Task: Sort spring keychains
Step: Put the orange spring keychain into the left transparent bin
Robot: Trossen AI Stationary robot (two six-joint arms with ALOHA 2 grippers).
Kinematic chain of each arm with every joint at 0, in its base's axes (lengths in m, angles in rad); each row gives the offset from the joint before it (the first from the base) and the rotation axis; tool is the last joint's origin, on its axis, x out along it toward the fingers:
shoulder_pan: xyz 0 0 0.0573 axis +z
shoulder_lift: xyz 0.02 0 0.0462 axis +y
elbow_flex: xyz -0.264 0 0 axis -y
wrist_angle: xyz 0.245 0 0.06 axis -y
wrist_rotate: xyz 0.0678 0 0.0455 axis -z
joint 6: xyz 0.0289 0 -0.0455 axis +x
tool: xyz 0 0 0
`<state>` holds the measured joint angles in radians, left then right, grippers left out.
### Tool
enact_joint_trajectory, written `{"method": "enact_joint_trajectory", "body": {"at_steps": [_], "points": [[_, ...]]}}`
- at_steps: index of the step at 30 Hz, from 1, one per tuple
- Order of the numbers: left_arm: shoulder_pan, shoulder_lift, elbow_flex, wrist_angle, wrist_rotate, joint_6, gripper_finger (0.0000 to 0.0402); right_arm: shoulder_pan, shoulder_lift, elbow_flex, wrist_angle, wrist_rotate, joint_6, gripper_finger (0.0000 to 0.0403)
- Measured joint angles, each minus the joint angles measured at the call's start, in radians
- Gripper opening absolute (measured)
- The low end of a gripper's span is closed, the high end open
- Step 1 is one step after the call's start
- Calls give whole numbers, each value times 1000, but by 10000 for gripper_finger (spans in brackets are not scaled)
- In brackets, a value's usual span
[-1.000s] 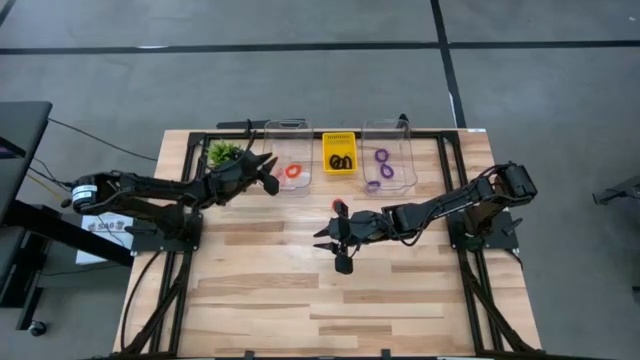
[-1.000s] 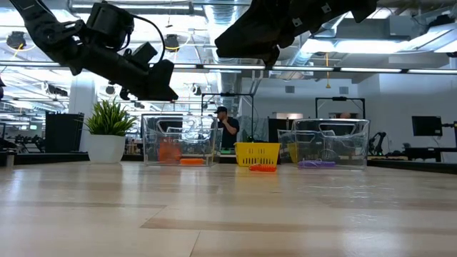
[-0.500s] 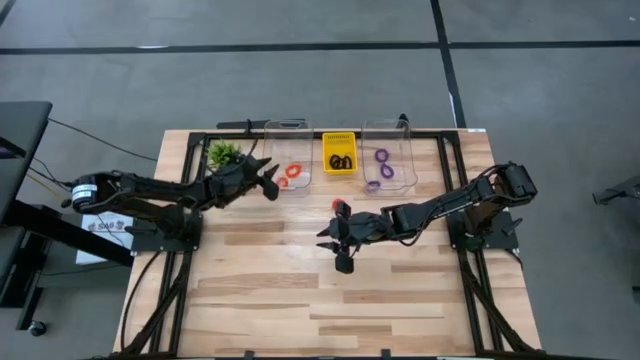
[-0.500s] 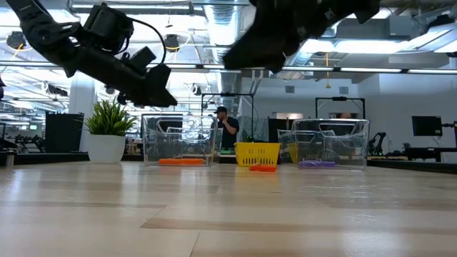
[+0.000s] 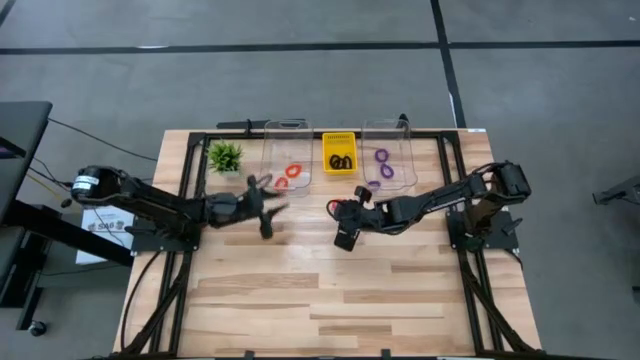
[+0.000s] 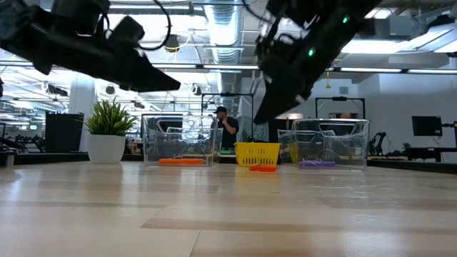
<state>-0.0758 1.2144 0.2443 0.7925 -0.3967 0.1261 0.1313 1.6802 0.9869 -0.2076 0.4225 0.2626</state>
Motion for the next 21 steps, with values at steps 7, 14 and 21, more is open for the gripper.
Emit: {"method": "enact_joint_trajectory", "body": {"at_steps": [7,14,21], "points": [[-79,0,0,43,192,25,140,-56,127,-1,4,0,-8,113],[-71,0,0,55,192,-7,140,-103,192,1,31,-3,-8,113],[-67,0,0,61,192,-26,140,-128,263,6,54,1,-6,113]]}}
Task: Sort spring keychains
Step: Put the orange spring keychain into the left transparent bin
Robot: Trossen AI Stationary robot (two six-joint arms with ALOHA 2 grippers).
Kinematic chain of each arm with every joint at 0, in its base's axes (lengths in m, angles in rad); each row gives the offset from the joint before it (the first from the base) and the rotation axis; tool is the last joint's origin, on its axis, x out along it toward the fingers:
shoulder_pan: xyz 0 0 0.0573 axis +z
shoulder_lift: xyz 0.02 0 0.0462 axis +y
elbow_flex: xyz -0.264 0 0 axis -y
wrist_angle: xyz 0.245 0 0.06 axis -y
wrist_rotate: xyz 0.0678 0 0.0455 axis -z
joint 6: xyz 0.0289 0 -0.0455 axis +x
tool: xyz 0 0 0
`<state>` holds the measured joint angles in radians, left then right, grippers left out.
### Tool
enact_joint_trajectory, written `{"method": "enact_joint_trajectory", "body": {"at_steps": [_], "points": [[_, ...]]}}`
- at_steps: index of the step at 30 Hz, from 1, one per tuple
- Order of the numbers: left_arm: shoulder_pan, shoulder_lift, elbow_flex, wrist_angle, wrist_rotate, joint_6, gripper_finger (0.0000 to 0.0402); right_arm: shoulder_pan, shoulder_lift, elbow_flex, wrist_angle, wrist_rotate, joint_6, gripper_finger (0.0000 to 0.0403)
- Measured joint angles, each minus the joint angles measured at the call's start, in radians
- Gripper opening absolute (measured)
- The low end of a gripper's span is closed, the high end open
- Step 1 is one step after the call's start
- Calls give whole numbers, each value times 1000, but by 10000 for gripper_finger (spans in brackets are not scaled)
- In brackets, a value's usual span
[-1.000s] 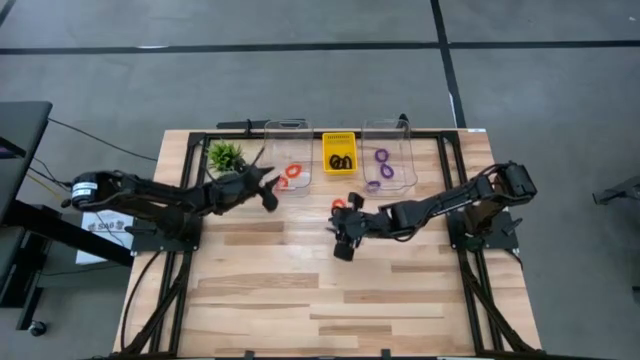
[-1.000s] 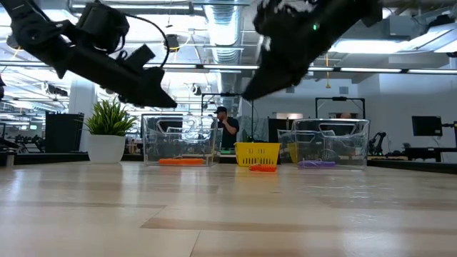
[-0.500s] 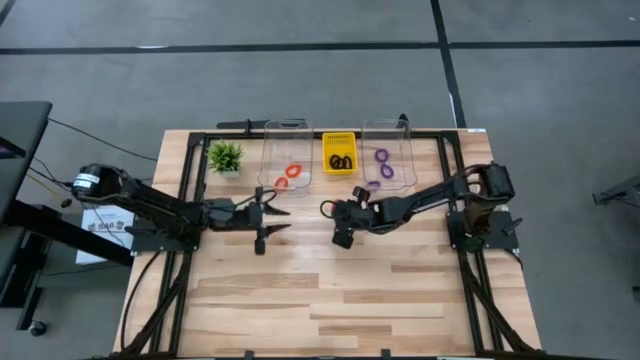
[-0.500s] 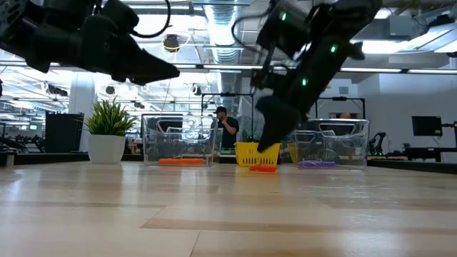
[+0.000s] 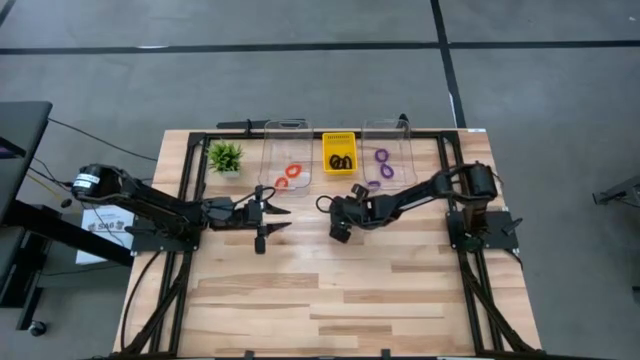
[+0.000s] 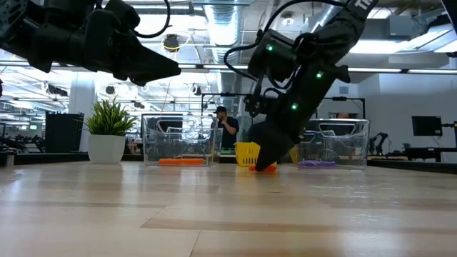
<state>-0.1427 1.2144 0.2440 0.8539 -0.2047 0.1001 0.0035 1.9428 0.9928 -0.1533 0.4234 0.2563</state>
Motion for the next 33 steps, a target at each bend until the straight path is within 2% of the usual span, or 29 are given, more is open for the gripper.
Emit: {"method": "enact_joint_trajectory", "body": {"at_steps": [8,12,16,22,25,29,33], "points": [[0,0,0,0,0,0,140,-12,5,1,2,-59,8,102],[0,0,0,0,0,0,140,-13,-3,0,1,-126,7,58],[0,0,0,0,0,-1,140,-11,-4,7,-10,-148,2,13],[0,0,1,0,0,-1,140,15,1,75,-93,-148,-3,40],[0,0,1,0,0,-1,140,44,5,123,-151,-168,-3,36],[1,0,1,0,0,-1,140,105,6,191,-145,-185,-47,18],[1,0,1,0,0,-1,140,175,6,266,-141,-118,-109,19]]}}
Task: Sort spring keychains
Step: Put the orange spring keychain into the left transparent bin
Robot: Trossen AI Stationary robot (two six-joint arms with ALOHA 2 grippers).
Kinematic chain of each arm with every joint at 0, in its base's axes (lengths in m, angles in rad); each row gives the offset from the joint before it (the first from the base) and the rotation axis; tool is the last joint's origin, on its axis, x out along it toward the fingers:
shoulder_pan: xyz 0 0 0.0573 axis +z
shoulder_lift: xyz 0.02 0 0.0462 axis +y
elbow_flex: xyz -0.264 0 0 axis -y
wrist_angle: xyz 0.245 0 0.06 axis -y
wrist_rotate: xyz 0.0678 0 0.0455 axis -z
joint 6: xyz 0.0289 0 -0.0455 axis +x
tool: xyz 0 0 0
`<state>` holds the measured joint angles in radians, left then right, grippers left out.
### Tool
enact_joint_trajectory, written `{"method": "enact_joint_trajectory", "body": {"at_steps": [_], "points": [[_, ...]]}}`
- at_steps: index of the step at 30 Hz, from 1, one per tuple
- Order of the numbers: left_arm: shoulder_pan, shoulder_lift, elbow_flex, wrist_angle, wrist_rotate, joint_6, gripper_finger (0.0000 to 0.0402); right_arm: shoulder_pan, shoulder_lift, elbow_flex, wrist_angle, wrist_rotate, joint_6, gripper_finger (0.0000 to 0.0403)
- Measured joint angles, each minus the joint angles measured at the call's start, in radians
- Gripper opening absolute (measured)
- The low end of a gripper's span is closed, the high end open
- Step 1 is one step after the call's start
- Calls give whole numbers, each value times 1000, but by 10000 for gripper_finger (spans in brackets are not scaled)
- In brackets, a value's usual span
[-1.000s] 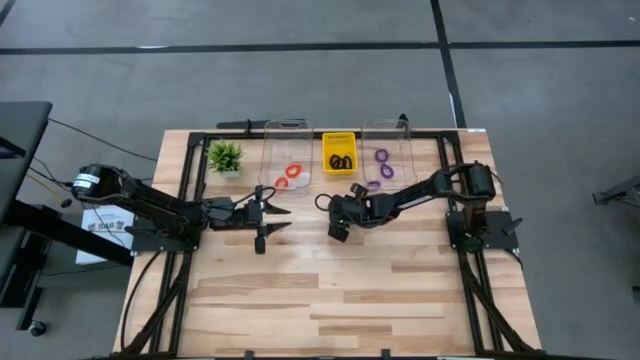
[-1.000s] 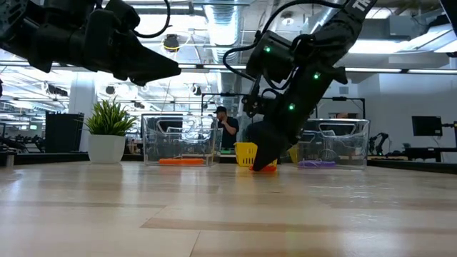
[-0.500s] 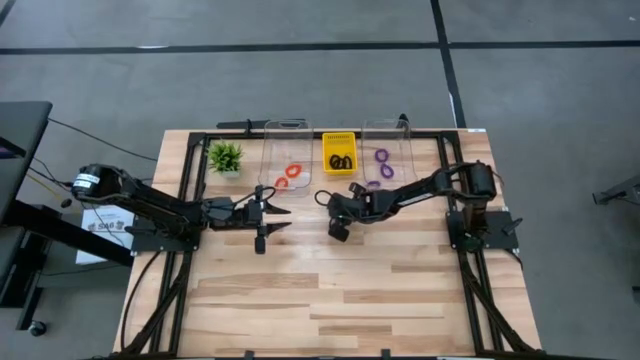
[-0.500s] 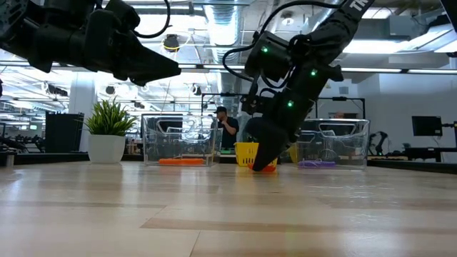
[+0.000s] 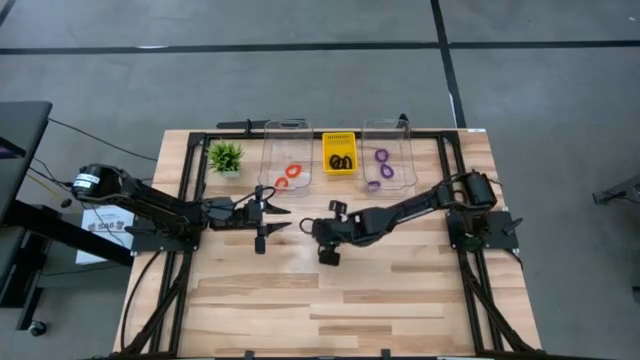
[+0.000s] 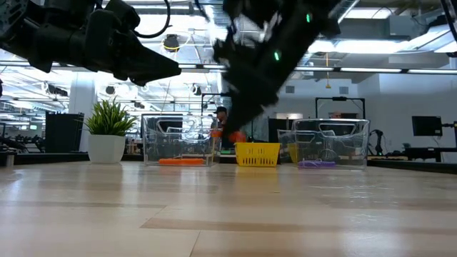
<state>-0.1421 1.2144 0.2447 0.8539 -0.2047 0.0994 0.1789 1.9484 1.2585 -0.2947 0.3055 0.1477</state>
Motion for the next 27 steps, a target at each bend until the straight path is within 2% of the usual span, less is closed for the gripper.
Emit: {"method": "enact_joint_trajectory", "body": {"at_steps": [5,12,21,27], "points": [[0,0,0,0,0,0,140,93,-2,98,6,69,-73,29],[-2,0,0,-1,8,0,140,191,-3,171,26,158,-157,19],[-2,0,0,-1,190,5,140,227,-5,180,64,226,-210,25],[-2,0,0,-1,234,6,140,216,-5,180,68,228,-212,22]]}}
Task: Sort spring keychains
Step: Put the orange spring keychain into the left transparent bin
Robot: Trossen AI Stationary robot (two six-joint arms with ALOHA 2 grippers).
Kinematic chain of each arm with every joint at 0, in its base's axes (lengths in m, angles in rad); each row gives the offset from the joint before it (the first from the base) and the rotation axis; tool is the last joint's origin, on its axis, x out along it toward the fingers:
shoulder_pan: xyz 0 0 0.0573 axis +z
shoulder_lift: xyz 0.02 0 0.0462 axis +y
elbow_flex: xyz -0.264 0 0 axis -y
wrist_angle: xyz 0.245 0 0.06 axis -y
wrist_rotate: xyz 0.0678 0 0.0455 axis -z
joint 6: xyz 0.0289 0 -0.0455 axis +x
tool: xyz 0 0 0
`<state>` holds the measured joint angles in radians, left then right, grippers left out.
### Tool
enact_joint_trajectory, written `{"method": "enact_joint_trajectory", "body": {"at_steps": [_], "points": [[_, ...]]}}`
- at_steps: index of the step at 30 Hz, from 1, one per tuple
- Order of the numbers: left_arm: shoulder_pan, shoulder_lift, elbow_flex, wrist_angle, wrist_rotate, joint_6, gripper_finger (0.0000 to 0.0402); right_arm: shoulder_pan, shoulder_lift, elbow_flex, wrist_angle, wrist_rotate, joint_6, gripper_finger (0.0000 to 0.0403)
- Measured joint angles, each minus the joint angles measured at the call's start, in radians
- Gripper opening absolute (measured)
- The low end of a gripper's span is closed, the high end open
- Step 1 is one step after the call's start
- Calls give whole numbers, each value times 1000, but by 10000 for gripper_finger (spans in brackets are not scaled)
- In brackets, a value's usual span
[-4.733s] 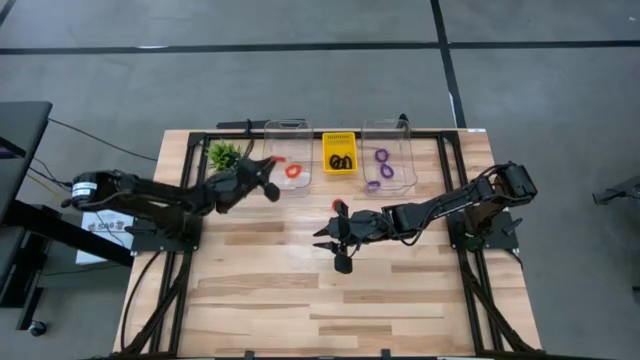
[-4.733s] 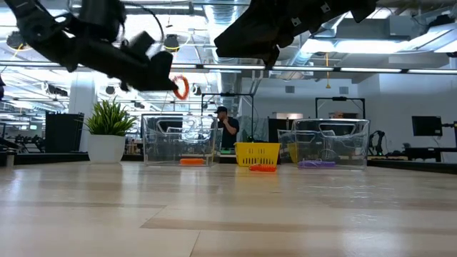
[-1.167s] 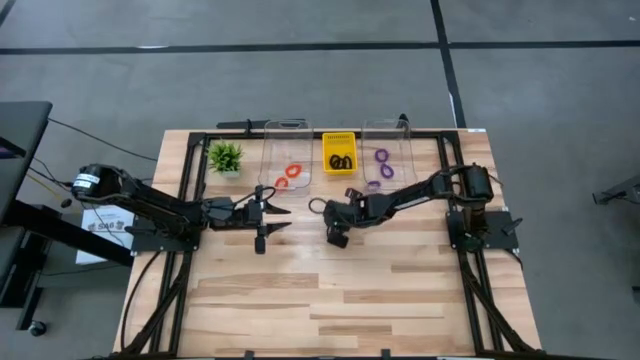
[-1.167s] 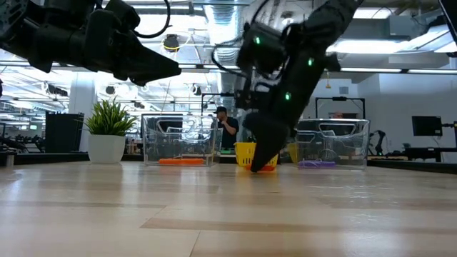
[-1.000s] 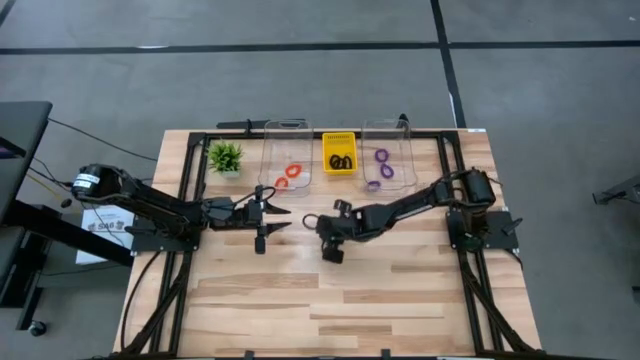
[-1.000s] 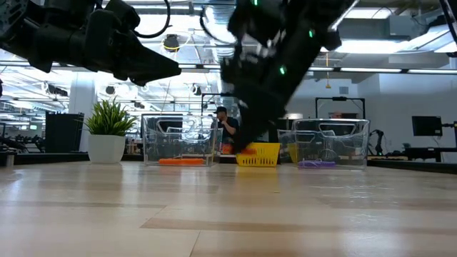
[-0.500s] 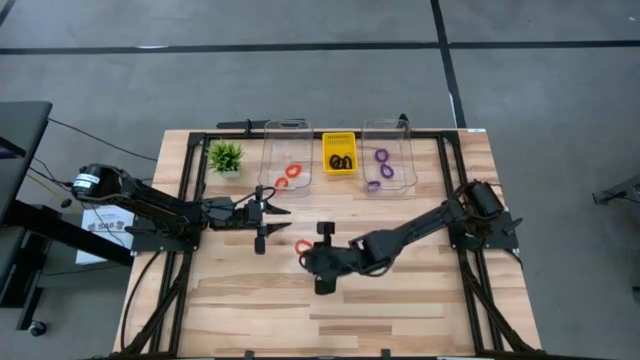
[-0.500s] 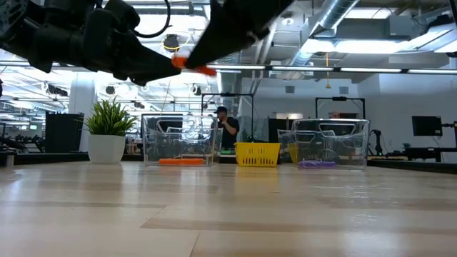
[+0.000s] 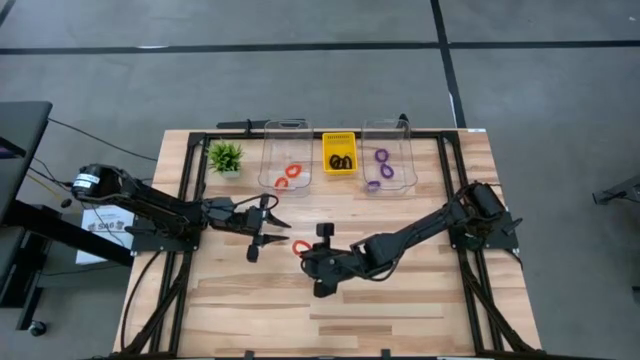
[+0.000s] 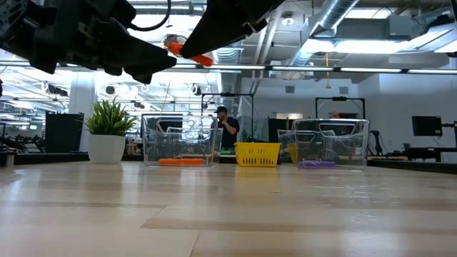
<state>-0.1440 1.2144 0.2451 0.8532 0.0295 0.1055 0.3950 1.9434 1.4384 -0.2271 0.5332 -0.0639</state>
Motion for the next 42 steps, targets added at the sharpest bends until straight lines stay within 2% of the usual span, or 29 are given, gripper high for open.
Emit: {"method": "enact_joint_trajectory", "body": {"at_steps": [12,21,27,35,42], "points": [[0,28,1,2,-10,35,140,3,0,0,38,-10,-16,22],[-13,213,80,36,-14,137,140,2,0,0,42,-34,-15,25],[-15,292,128,46,-32,202,140,2,0,0,42,-63,-14,25],[-76,290,130,53,-155,317,140,2,0,0,39,-66,-3,22],[-161,236,130,66,-262,412,140,2,0,0,38,-66,4,27]]}}
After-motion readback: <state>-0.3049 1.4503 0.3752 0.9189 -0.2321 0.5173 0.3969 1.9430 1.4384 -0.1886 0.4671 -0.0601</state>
